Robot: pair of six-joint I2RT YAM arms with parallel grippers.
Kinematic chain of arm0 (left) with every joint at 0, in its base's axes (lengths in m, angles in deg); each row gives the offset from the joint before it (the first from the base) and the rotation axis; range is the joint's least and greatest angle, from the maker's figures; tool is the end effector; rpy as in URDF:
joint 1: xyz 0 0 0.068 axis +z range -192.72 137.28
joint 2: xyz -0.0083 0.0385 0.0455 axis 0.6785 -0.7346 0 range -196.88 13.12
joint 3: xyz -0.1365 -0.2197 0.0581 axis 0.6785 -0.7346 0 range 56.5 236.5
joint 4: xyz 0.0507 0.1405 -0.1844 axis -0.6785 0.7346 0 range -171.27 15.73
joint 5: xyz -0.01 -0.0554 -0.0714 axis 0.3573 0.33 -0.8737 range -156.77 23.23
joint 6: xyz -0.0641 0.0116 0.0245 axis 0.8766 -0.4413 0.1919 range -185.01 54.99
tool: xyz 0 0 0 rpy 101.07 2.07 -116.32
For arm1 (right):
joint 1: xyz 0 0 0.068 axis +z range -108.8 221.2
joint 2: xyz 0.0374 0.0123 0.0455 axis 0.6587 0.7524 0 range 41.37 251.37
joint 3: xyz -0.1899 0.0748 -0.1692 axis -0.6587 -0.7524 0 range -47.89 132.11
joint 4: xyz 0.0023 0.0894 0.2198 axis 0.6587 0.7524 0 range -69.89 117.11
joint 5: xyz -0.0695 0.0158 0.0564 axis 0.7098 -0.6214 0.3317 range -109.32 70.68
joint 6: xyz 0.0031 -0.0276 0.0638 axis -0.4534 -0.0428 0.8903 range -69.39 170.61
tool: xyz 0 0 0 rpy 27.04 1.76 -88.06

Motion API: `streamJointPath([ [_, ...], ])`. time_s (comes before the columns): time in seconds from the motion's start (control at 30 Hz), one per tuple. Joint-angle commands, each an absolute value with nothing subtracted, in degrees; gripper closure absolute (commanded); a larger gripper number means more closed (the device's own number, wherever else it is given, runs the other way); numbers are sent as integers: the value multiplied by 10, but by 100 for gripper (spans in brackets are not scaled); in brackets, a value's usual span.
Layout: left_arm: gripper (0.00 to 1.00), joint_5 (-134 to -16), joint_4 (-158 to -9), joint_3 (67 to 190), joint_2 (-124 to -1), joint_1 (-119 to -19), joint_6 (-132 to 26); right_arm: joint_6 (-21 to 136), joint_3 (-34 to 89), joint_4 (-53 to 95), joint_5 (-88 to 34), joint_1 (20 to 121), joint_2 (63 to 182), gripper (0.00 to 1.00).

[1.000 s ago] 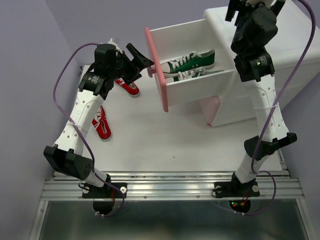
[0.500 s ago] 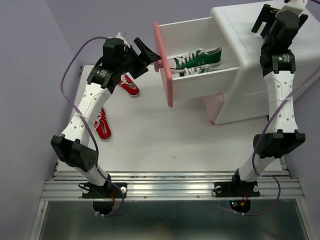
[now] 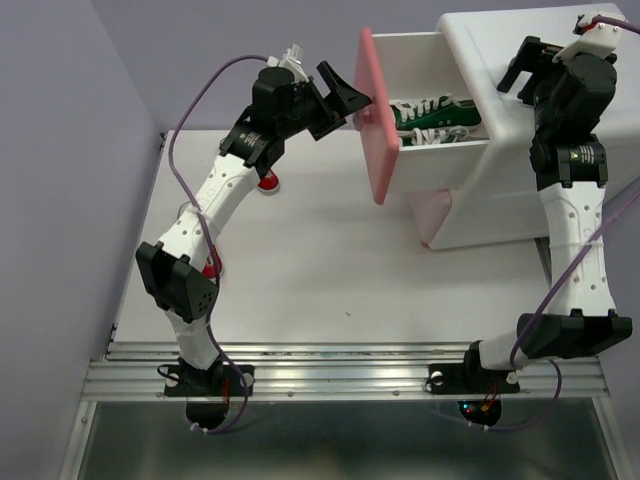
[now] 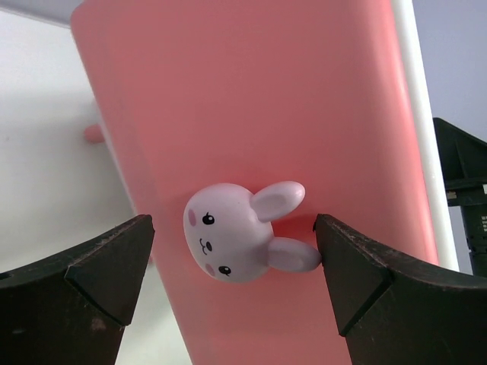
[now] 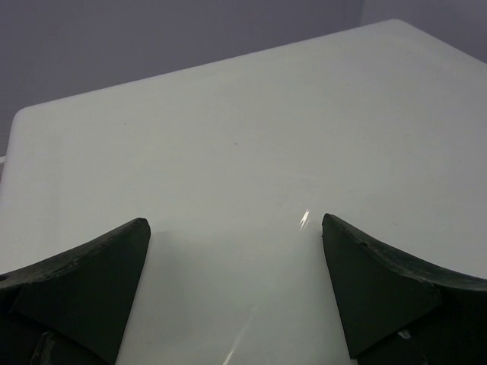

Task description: Place and organize the shoes in the shoe cabinet

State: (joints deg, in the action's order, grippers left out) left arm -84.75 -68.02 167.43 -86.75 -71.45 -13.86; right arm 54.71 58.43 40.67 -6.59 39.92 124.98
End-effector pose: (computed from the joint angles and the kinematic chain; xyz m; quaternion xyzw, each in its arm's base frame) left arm 0.3381 -0.2052 0.4618 -0.0322 0.7191 -0.5260 0.4529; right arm 0.2992 -0.0192 0.5126 0.1121 0.6849 -0.0593 0.7175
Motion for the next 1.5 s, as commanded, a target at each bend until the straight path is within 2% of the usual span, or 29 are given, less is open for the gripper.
streamJointPath([
  [0.0,1,-892,-763,1730,-910,-754,-132,645,532,605,-146,411,1318,1],
  [0.1,4,-902,-805,1742,-933,-768,-111,637,530,612,-153,411,1327,5],
  [0.2,23,-909,-851,1725,-941,-774,-82,634,515,610,-164,411,1324,6],
  [0.23,26,-909,-866,1725,-945,-775,-77,637,508,609,-171,411,1319,6],
  [0.53,30,-900,-941,1748,-1001,-796,-31,683,453,613,-231,411,1298,11],
  [0.7,32,-907,-955,1857,-1087,-832,-14,684,441,612,-237,422,1295,12],
  [0.77,32,-916,-966,1894,-1121,-847,5,683,440,612,-235,428,1298,11],
  [0.93,30,-911,-997,1894,-1139,-869,34,688,440,607,-235,439,1299,12],
  [0.97,25,-905,-999,1896,-1140,-873,33,688,440,609,-236,439,1300,12],
  [1.0,12,-901,-1001,1896,-1140,-877,34,686,441,608,-237,439,1301,12],
  [1.03,4,-898,-1003,1896,-1141,-877,36,687,441,609,-237,439,1301,12],
  [1.13,1,-915,-1003,1899,-1140,-873,37,687,440,612,-227,439,1301,12],
  [1.27,1,-931,-946,1838,-1081,-853,-5,682,441,623,-225,439,1302,12],
  [1.37,1,-898,-898,1733,-997,-831,-45,671,435,632,-226,439,1302,12],
  [1.47,1,-859,-901,1569,-910,-793,-52,663,425,634,-216,452,1304,13],
])
